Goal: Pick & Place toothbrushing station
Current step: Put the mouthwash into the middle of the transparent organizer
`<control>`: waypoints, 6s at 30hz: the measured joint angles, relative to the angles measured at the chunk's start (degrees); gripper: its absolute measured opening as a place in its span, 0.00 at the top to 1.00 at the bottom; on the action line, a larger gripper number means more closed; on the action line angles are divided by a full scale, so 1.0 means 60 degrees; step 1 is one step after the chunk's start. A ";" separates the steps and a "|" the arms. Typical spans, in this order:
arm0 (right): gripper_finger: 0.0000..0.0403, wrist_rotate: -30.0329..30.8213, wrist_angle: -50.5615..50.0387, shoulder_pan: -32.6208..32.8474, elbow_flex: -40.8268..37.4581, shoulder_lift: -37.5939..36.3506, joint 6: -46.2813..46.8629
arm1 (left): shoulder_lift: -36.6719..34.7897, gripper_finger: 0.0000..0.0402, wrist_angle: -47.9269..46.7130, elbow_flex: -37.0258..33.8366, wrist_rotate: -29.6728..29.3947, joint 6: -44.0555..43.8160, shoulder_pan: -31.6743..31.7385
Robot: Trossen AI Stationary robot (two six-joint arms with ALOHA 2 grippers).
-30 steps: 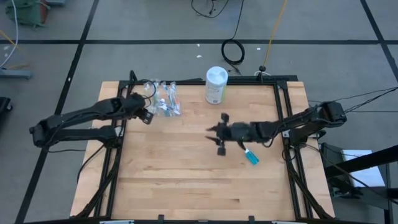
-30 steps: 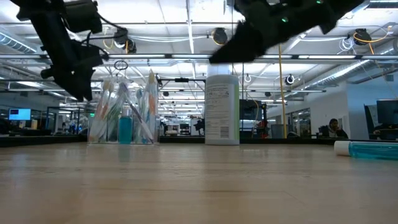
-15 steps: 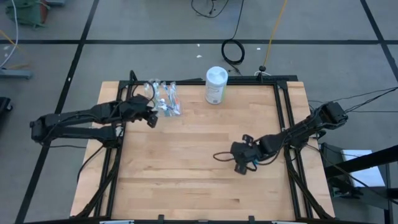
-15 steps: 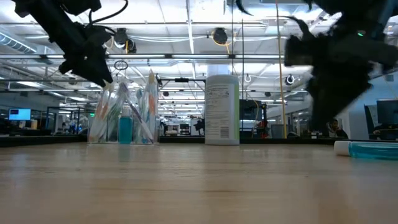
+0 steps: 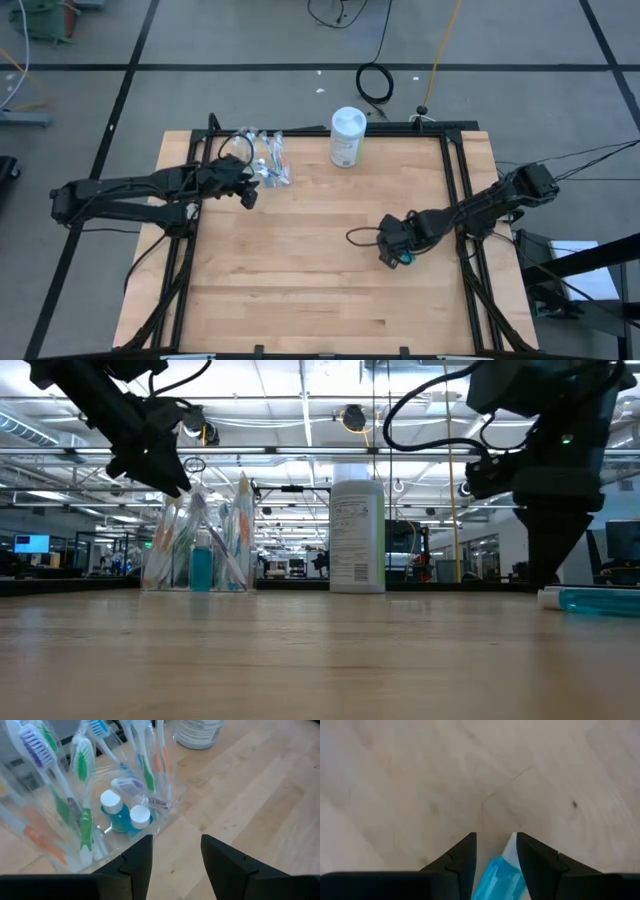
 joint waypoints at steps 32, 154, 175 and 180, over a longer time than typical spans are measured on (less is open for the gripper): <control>0.68 -0.1482 0.0844 -0.0840 -0.1390 -0.0441 0.1030 | 0.0794 0.56 0.0697 0.0000 0.0033 0.0514 -0.0001; 0.75 -0.7231 1.4203 -0.2647 0.1942 0.1756 -0.9229 | 0.4914 0.56 1.1391 0.0393 0.8735 0.5915 -0.1684; 0.75 -0.7246 1.4356 -0.2585 0.1942 0.1752 -1.0686 | 0.4912 0.56 1.1394 0.0393 0.8291 0.5716 -0.1908; 0.75 -0.7254 1.4359 -0.2585 0.1942 0.1752 -1.0946 | 0.4910 0.49 1.1394 0.0393 0.8168 0.5721 -0.1928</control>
